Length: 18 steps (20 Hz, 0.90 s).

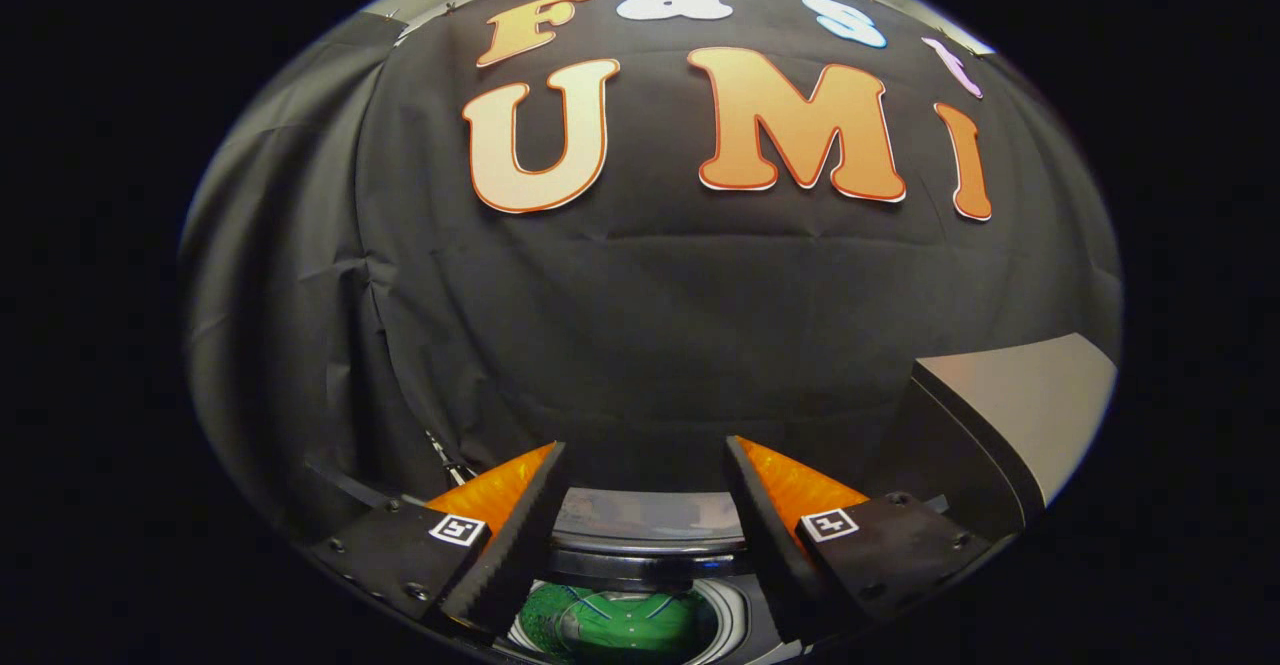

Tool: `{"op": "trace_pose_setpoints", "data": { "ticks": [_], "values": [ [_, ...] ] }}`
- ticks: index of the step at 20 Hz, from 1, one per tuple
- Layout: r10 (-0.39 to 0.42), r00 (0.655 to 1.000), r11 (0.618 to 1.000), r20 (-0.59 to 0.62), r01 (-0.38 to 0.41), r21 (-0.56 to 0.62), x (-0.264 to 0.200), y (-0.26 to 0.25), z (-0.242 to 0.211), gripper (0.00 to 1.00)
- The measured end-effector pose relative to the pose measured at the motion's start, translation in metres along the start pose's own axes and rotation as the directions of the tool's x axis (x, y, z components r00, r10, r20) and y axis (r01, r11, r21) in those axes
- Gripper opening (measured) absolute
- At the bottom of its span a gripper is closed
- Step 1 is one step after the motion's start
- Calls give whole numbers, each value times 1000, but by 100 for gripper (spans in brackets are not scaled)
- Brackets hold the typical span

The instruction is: Put the clothes into the washing machine and then close the washing machine lid.

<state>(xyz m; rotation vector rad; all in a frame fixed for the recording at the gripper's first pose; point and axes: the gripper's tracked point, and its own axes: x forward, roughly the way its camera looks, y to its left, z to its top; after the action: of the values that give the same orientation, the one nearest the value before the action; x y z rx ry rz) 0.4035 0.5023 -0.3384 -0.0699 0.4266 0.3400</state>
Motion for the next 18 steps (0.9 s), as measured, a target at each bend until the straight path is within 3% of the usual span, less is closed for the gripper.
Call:
{"op": "trace_pose_setpoints", "data": {
  "ticks": [7,14,18],
  "values": [
    [19,1000,1000,-16,-19,1,-12,5,-16,99],
    [17,990,999,-143,-12,34,-44,0,-91,99],
    [11,984,999,-179,-4,37,-47,-1,-104,100]
  ]
}}
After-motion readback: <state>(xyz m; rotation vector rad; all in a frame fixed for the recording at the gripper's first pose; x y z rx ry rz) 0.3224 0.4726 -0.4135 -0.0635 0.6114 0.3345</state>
